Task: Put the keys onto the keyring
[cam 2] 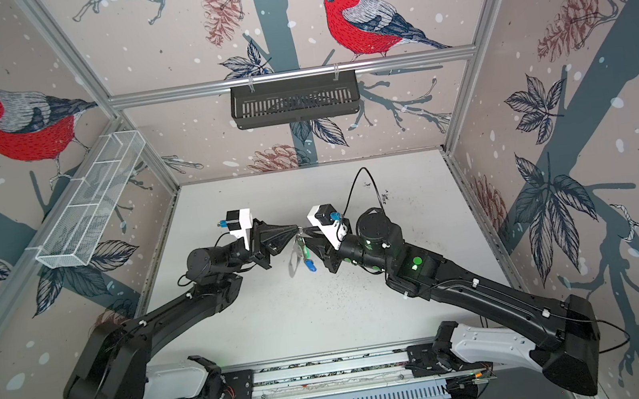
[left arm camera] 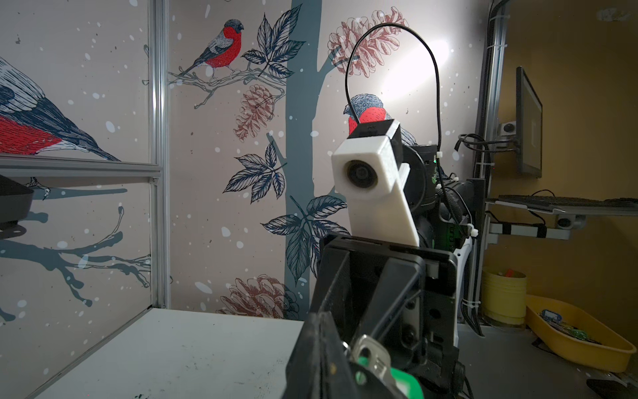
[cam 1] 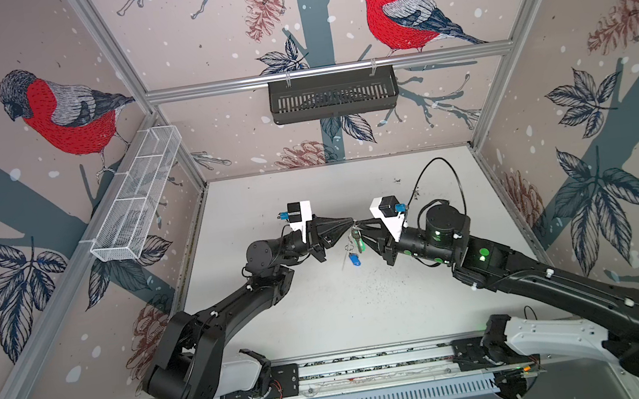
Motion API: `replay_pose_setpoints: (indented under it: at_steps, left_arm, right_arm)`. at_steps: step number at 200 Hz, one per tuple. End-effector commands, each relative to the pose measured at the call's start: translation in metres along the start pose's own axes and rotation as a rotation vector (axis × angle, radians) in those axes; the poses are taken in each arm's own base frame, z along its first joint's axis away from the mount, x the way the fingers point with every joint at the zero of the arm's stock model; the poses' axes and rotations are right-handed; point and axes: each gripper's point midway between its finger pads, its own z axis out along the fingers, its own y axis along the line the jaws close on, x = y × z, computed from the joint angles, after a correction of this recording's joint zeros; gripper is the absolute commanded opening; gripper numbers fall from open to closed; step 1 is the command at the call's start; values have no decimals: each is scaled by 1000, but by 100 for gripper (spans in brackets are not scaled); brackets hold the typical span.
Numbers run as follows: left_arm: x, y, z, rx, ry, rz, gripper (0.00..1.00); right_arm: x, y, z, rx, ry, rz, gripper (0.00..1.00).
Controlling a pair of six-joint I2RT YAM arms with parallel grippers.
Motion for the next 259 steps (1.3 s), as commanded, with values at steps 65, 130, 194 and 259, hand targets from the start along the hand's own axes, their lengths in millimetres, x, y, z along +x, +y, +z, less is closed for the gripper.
replay_pose_setpoints:
  at_steps: [65,130,194,259]
  left_arm:
    - [-11,-9,-1,39,-39,31,0]
    - [-12,-13,-2,56,-39,34,0]
    - [-10,-11,-3,56,-32,30,0]
    - [-9,-13,-2,68,-22,20,0]
  right_arm:
    - [1,7,8,-9,8,-16,26]
    - [6,-17,-4,139,41,-43,22]
    - [-14,-23,-26,183,-5,-68,21]
    - [-29,0,-20,48,-41,-71,27]
